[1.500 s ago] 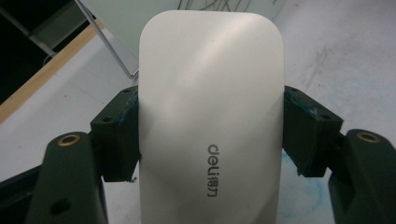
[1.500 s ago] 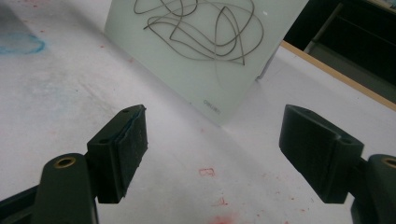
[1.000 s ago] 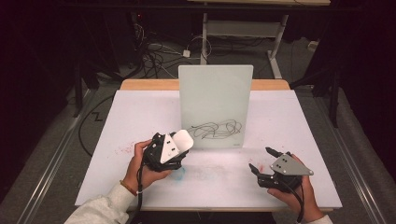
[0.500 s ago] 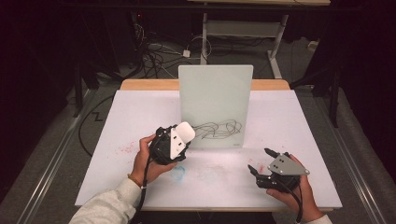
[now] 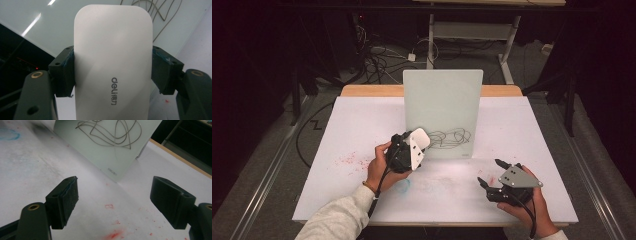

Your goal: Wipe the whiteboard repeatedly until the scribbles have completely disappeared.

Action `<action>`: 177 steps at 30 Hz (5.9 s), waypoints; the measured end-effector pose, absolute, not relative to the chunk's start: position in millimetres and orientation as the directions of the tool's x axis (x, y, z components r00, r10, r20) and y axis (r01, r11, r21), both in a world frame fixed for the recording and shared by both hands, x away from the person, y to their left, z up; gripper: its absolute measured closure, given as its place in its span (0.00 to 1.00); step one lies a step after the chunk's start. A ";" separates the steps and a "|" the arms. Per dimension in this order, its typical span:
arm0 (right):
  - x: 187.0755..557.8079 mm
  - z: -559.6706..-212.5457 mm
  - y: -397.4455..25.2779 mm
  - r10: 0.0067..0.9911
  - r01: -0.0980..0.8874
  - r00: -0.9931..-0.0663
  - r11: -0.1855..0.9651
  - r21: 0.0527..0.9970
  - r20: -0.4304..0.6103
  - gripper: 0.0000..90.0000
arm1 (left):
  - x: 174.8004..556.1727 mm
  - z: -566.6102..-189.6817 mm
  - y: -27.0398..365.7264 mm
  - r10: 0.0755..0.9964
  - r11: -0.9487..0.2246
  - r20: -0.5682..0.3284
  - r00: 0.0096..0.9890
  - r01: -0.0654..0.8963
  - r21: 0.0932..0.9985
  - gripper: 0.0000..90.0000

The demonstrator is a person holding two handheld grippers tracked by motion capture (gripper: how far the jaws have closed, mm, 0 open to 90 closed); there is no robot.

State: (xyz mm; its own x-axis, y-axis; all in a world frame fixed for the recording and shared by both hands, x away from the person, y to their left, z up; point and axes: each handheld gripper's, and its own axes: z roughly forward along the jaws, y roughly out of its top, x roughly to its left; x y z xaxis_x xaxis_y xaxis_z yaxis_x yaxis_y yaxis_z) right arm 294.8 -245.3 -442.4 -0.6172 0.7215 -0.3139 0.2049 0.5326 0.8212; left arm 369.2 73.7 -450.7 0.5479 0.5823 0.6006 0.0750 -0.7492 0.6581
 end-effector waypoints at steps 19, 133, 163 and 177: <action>295.6 -445.2 -242.8 0.715 0.212 -0.627 0.540 0.815 -0.311 0.26 | 365.8 -468.6 35.7 0.487 -0.813 0.690 0.535 -0.012 0.583 0.32; 298.6 -441.4 -258.9 0.766 0.226 -0.575 0.487 0.844 -0.288 0.26 | 371.7 -481.1 -73.0 0.283 -0.900 0.828 0.485 -0.165 0.404 0.32; 297.7 -442.1 -255.7 0.761 0.225 -0.579 0.495 0.839 -0.293 0.26 | 362.6 -492.8 52.4 0.229 -0.946 0.857 0.462 -0.102 0.307 0.32; 299.2 -441.9 -258.2 0.769 0.226 -0.566 0.490 0.842 -0.296 0.25 | 364.6 -495.3 -17.5 0.179 -0.942 0.874 0.452 -0.178 0.285 0.32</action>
